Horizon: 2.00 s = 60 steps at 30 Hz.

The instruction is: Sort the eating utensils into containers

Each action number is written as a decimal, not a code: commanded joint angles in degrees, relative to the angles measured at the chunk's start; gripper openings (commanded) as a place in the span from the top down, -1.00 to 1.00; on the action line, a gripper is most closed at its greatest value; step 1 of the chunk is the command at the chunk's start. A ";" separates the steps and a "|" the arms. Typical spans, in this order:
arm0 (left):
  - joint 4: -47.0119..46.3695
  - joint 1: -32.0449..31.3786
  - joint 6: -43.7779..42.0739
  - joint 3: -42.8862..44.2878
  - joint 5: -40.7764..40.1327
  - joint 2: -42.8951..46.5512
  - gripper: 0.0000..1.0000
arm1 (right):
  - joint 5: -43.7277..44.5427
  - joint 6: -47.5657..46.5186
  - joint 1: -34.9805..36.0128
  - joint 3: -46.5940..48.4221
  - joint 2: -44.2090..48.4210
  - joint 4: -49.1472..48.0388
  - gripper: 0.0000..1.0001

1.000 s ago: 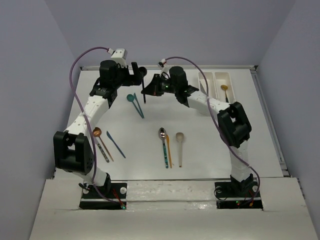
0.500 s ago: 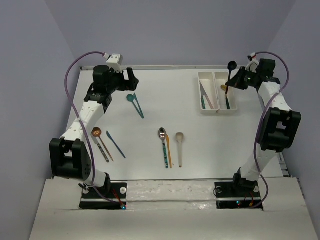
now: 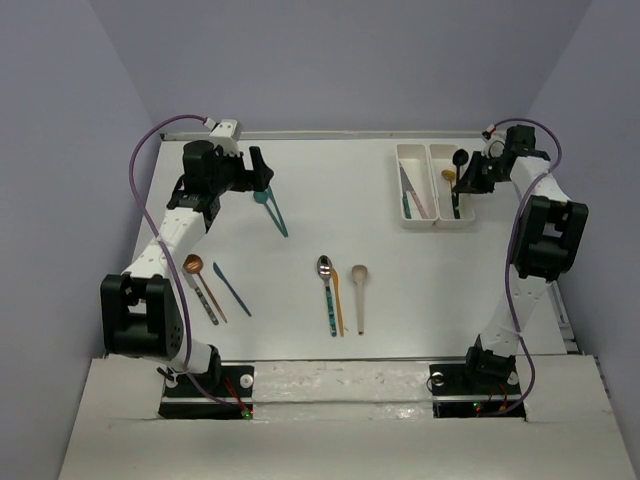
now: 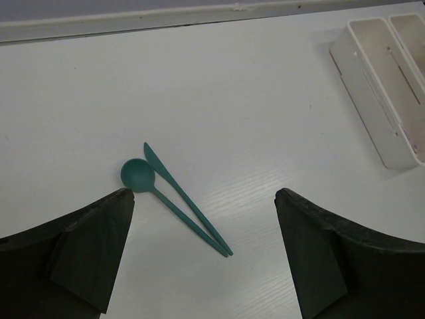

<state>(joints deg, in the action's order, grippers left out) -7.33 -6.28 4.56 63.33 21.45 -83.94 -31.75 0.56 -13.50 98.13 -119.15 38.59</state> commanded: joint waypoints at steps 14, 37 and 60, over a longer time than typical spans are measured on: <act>-4.44 1.10 0.45 -0.75 2.01 -0.70 -0.98 | 0.19 2.69 0.66 1.19 -3.54 -3.43 0.78; -4.88 1.98 0.98 -0.58 3.33 -0.70 -0.98 | 9.42 5.59 3.74 3.12 -5.21 -2.91 0.54; 0.48 10.93 -7.90 -1.10 3.16 2.28 -0.98 | 34.89 16.84 23.39 -9.06 30.38 1.50 -0.03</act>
<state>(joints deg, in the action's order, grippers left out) -8.19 0.34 1.74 62.70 24.01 -85.10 -6.72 13.34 -3.77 99.11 -99.04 39.97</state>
